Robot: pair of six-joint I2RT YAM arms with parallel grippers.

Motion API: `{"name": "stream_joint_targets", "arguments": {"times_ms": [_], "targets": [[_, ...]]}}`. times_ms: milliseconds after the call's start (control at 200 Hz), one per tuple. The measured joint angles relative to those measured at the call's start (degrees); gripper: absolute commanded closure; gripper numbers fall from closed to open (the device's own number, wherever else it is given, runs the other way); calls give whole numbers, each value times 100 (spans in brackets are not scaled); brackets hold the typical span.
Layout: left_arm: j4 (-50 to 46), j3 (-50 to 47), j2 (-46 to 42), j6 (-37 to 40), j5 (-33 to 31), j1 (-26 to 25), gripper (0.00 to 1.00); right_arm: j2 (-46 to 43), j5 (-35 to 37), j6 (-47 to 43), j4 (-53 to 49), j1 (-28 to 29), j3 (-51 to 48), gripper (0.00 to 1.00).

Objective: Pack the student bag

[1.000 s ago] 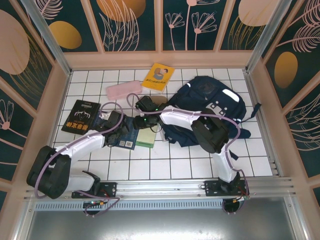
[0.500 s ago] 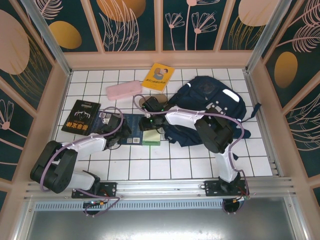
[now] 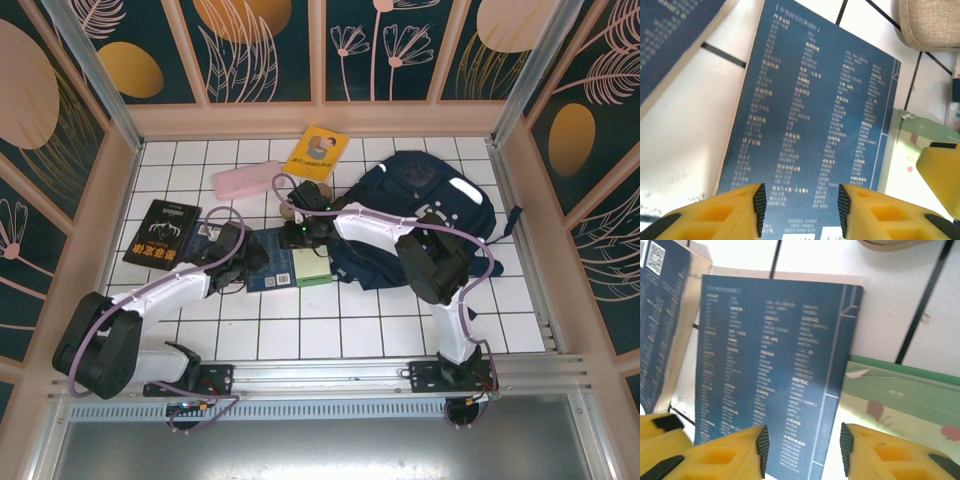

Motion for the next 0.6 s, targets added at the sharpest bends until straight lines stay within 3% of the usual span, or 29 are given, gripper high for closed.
{"name": "stream_joint_targets", "arguments": {"times_ms": [170,270,355,600], "targets": [[149,81,654,299,-20,52,59,229,9,37,-9,83,186,55],[210,177,824,341,-87,59,68,350,11,57,-61,94,186,55],[164,275,999,295,-260,66,69,378,9,94,-83,94,186,55],[146,61,763,-20,-520,111,69,448,-11,98,-168,92,398,55]]}}
